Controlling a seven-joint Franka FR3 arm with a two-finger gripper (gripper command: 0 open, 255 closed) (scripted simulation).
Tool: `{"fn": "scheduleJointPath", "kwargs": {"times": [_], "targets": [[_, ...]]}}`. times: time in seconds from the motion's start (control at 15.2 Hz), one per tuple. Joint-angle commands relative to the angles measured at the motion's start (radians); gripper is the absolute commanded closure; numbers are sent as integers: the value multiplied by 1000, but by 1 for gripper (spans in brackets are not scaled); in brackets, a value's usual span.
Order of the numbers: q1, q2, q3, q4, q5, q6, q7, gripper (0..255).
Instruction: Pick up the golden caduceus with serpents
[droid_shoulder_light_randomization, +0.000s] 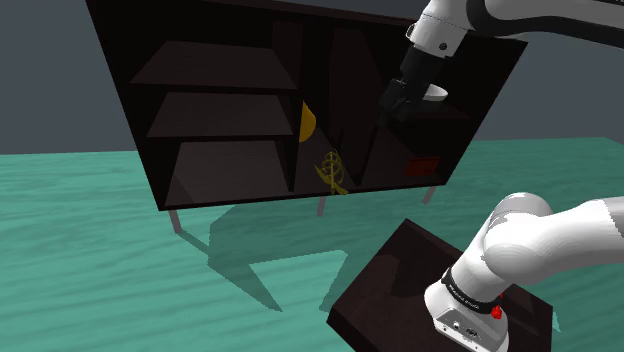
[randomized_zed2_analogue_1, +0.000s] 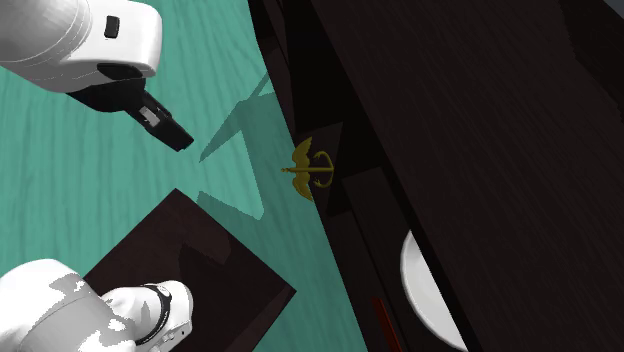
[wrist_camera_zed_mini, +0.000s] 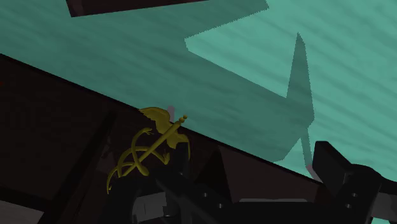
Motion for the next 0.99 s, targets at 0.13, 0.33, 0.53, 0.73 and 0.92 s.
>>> {"fn": "scheduleJointPath", "kwargs": {"times": [0.13,0.33,0.53,0.73,0.92], "targets": [[-4,4,-12,-58,-21,75,-38,0],[-11,23,-32,-134,-52,192,-92,0],[-19,59,-54,-197,-83,314,-145,0],[-29,113,-78,-246,-113,441,-196,0],[-38,185,-104,-279,-141,572,-245,0]]}}
